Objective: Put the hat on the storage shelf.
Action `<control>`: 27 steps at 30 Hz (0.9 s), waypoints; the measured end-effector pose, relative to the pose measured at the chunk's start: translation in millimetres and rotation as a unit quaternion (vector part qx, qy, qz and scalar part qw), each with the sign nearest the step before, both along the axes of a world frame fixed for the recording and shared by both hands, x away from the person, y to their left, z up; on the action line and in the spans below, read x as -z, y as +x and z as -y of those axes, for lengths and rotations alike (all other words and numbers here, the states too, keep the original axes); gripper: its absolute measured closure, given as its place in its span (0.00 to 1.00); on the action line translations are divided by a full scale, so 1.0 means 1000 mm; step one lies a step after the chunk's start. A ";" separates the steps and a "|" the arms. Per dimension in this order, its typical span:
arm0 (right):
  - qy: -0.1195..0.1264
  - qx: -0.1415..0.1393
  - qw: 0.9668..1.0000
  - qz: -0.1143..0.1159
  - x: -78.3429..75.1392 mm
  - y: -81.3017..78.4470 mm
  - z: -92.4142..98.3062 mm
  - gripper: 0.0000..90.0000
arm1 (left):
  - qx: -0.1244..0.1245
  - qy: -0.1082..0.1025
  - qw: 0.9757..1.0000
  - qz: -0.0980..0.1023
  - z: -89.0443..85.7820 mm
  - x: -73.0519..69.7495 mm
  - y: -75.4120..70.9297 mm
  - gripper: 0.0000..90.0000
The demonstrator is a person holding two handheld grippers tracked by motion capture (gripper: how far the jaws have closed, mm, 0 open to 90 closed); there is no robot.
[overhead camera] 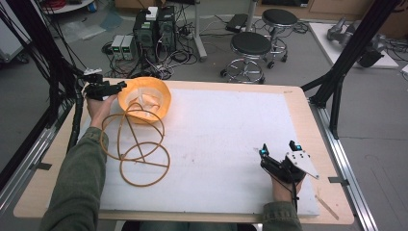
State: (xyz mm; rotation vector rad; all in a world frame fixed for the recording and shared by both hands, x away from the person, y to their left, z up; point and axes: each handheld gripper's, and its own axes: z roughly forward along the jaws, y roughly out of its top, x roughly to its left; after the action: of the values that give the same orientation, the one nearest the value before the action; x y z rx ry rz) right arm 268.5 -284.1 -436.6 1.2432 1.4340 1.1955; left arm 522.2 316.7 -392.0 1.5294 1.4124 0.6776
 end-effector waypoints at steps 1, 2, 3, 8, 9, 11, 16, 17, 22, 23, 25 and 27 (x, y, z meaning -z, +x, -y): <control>-0.001 0.000 1.000 -0.001 0.000 0.000 0.000 0.08 | 0.000 -0.002 1.000 -0.008 -0.001 0.001 0.003 0.28; 0.003 0.001 1.000 -0.002 0.000 0.000 0.000 0.08 | 0.000 -0.003 1.000 -0.015 -0.001 0.001 0.006 0.28; 0.003 0.001 1.000 -0.001 0.001 0.000 0.001 0.08 | 0.003 -0.006 1.000 -0.021 -0.002 0.001 0.008 0.28; 0.001 -0.001 1.000 0.000 0.001 0.001 0.001 0.08 | 0.030 -0.012 0.998 -0.059 0.003 0.001 0.017 0.28; 0.000 -0.002 1.000 0.004 0.001 0.000 0.000 0.08 | 0.030 -0.006 0.997 -0.064 0.005 0.001 0.018 0.28; -0.002 -0.003 1.000 0.014 -0.001 -0.001 0.000 0.08 | 0.022 -0.009 0.997 -0.070 0.005 0.002 0.019 0.29; -0.005 -0.007 1.000 0.020 -0.002 -0.003 -0.003 0.08 | 0.018 -0.015 0.996 -0.083 0.003 0.003 0.019 0.33; -0.005 -0.007 1.000 0.020 -0.002 -0.003 -0.003 0.08 | 0.017 -0.017 0.996 -0.085 0.003 0.003 0.019 0.36; -0.005 -0.007 1.000 0.026 -0.003 -0.004 -0.003 0.08 | 0.029 -0.041 0.993 -0.102 0.004 0.005 0.019 0.59; -0.003 -0.006 1.000 0.025 -0.003 -0.004 -0.003 0.08 | 0.031 -0.048 0.992 -0.108 0.003 0.005 0.019 0.65; -0.004 -0.004 1.000 0.025 -0.003 -0.004 -0.003 0.08 | 0.025 -0.054 0.992 -0.108 0.002 0.007 0.017 0.77; -0.004 -0.004 1.000 0.026 -0.003 -0.004 -0.003 0.08 | 0.022 -0.066 0.992 -0.106 0.000 0.008 0.015 0.84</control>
State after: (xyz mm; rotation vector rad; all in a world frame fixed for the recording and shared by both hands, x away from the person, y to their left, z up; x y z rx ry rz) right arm 264.8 -281.1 -433.5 1.1938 1.4057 1.2180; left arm 537.0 316.5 -399.9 1.5587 1.5431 0.3951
